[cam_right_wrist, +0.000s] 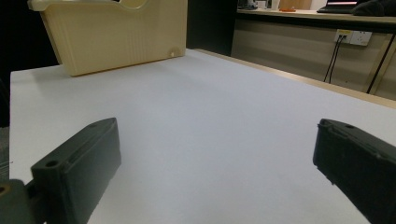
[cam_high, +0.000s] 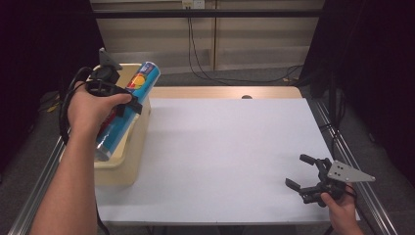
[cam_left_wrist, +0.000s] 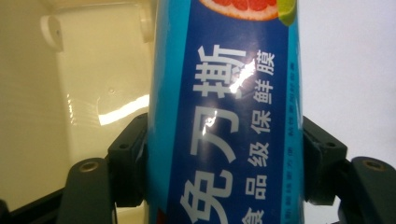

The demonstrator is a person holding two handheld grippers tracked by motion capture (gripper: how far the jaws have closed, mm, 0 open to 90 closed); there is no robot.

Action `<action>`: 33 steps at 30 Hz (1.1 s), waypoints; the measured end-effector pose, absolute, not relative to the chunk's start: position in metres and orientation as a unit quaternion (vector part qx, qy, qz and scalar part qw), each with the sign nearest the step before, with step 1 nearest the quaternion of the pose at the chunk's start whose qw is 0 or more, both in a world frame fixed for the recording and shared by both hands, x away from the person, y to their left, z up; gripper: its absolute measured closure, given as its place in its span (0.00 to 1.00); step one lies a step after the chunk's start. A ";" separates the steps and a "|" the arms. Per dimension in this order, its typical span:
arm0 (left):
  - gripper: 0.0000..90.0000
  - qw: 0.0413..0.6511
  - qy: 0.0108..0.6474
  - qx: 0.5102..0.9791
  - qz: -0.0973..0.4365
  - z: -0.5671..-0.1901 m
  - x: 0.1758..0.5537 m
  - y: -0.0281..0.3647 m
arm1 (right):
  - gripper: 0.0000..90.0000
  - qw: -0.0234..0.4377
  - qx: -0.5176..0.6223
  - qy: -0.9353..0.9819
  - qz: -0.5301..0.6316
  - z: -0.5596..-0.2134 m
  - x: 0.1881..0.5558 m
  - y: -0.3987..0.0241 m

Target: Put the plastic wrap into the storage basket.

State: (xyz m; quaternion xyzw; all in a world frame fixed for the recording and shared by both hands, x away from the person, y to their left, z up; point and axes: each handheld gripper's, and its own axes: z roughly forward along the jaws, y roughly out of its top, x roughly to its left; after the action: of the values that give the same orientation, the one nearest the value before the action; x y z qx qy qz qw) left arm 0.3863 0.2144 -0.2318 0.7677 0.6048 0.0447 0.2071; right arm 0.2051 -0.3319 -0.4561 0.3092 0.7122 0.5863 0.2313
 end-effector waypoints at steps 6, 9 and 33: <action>0.35 0.203 0.624 0.753 0.052 -0.234 0.378 0.230 | 0.01 0.231 0.309 0.712 0.587 -0.456 0.205 -0.331; 0.35 0.201 0.631 0.747 0.055 -0.236 0.375 0.237 | 0.01 0.232 0.309 0.711 0.587 -0.456 0.206 -0.330; 0.35 0.177 0.683 0.707 0.050 -0.266 0.364 0.275 | 0.01 0.232 0.306 0.715 0.585 -0.456 0.206 -0.328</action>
State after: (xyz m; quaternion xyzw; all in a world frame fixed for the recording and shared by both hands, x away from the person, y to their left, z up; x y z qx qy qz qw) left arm 0.3638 0.2753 -0.2662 0.7066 0.6832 0.0503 0.1774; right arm 0.2062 -0.3282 -0.4562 0.3060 0.7145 0.5847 0.2323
